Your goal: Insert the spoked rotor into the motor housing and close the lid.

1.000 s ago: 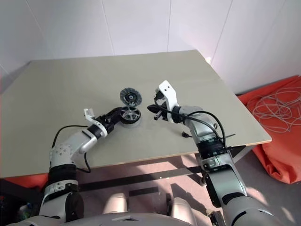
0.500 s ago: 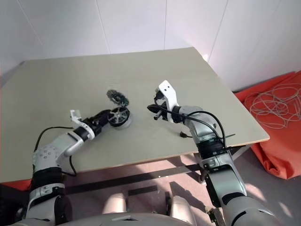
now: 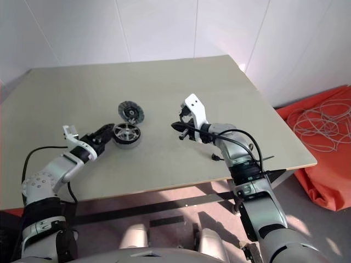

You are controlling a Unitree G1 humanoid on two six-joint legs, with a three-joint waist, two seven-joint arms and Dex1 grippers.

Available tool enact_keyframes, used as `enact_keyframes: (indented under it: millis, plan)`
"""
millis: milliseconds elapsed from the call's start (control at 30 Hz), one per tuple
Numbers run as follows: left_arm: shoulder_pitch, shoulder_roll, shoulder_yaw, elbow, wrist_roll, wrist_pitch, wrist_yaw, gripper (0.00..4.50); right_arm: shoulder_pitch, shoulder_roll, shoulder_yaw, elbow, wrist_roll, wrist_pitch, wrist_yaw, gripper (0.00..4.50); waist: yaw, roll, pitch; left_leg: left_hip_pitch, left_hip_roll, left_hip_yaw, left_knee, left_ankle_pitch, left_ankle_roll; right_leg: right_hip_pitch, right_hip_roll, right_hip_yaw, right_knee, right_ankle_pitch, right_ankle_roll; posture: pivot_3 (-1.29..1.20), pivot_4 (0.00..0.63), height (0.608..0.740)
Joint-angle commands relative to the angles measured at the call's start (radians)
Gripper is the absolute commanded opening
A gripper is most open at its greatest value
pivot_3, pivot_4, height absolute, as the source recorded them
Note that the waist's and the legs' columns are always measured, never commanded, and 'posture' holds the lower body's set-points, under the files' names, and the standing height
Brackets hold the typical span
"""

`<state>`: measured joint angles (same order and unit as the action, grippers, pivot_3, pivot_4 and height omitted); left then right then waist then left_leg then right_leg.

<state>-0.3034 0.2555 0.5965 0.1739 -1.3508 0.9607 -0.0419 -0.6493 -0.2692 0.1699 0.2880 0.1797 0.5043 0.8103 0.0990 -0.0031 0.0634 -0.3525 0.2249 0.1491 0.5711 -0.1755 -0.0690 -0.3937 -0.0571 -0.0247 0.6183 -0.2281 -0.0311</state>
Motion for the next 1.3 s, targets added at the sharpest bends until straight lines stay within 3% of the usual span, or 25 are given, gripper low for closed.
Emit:
enact_keyframes:
  millis: [33,467,633,733,833,933,1100,1300]
  plan:
    - [-0.022,-0.013,-0.001,-0.053,-0.103,0.036,0.013,2.26,-0.012,0.0,-0.005,-0.015,0.005,-0.015,0.002,0.0,0.001,0.0,0.0,0.0,0.0,0.0,0.0,0.0,0.0,0.0,0.0,0.0,0.0,0.0,0.0,0.0,0.0,0.74]
    - [-0.004,-0.001,-0.027,-0.109,-0.059,-0.036,0.06,2.26,-0.018,0.0,-0.007,-0.009,0.003,-0.016,0.0,0.0,-0.002,0.0,0.0,0.002,0.0,0.0,0.0,0.0,0.0,0.002,0.0,0.0,0.0,0.0,0.0,0.0,0.0,0.74]
    - [0.011,0.07,-0.062,-0.145,0.122,-0.139,0.005,2.26,-0.022,0.001,-0.008,-0.003,0.003,-0.018,0.0,0.0,-0.004,0.0,0.0,0.002,0.001,0.0,0.0,0.0,0.0,0.002,0.0,0.0,0.0,0.0,0.0,0.0,0.0,0.74]
    - [0.001,0.147,-0.131,-0.154,0.218,-0.113,-0.018,2.26,-0.024,0.006,-0.006,-0.005,0.004,-0.017,-0.002,0.0,-0.003,0.0,0.0,0.002,0.001,0.0,0.0,0.0,0.0,0.002,0.0,0.0,0.0,0.0,0.0,0.0,0.0,0.74]
    - [-0.032,0.158,-0.16,-0.136,0.237,-0.094,-0.032,2.26,-0.026,0.012,-0.004,0.001,0.003,-0.022,-0.004,0.0,0.0,0.0,0.0,0.002,0.0,0.0,0.0,0.0,0.0,0.002,0.0,0.0,0.0,0.0,0.0,0.0,0.0,0.74]
    - [-0.064,0.136,-0.177,-0.116,0.24,-0.084,-0.054,1.7,-0.029,0.017,-0.005,0.006,0.002,-0.026,-0.006,0.0,0.001,0.0,0.0,0.002,0.0,-0.001,0.001,0.0,0.0,0.003,-0.001,0.0,0.001,0.0,0.0,0.0,0.0,0.74]
    - [-0.086,0.094,-0.183,-0.082,0.239,-0.066,-0.077,0.08,-0.023,0.014,-0.012,-0.002,0.002,-0.024,-0.011,0.0,-0.005,0.0,0.0,0.002,0.0,0.0,0.002,0.0,0.0,0.002,0.0,0.0,0.003,0.0,0.0,0.0,0.0,0.74]
    - [-0.093,0.095,-0.184,-0.013,0.282,-0.067,-0.098,0.03,-0.023,0.009,-0.016,-0.002,0.003,-0.024,-0.015,0.0,-0.003,0.0,0.0,0.002,0.0,0.0,0.002,0.0,0.0,0.002,0.0,0.0,0.002,0.0,0.0,0.0,0.0,0.74]
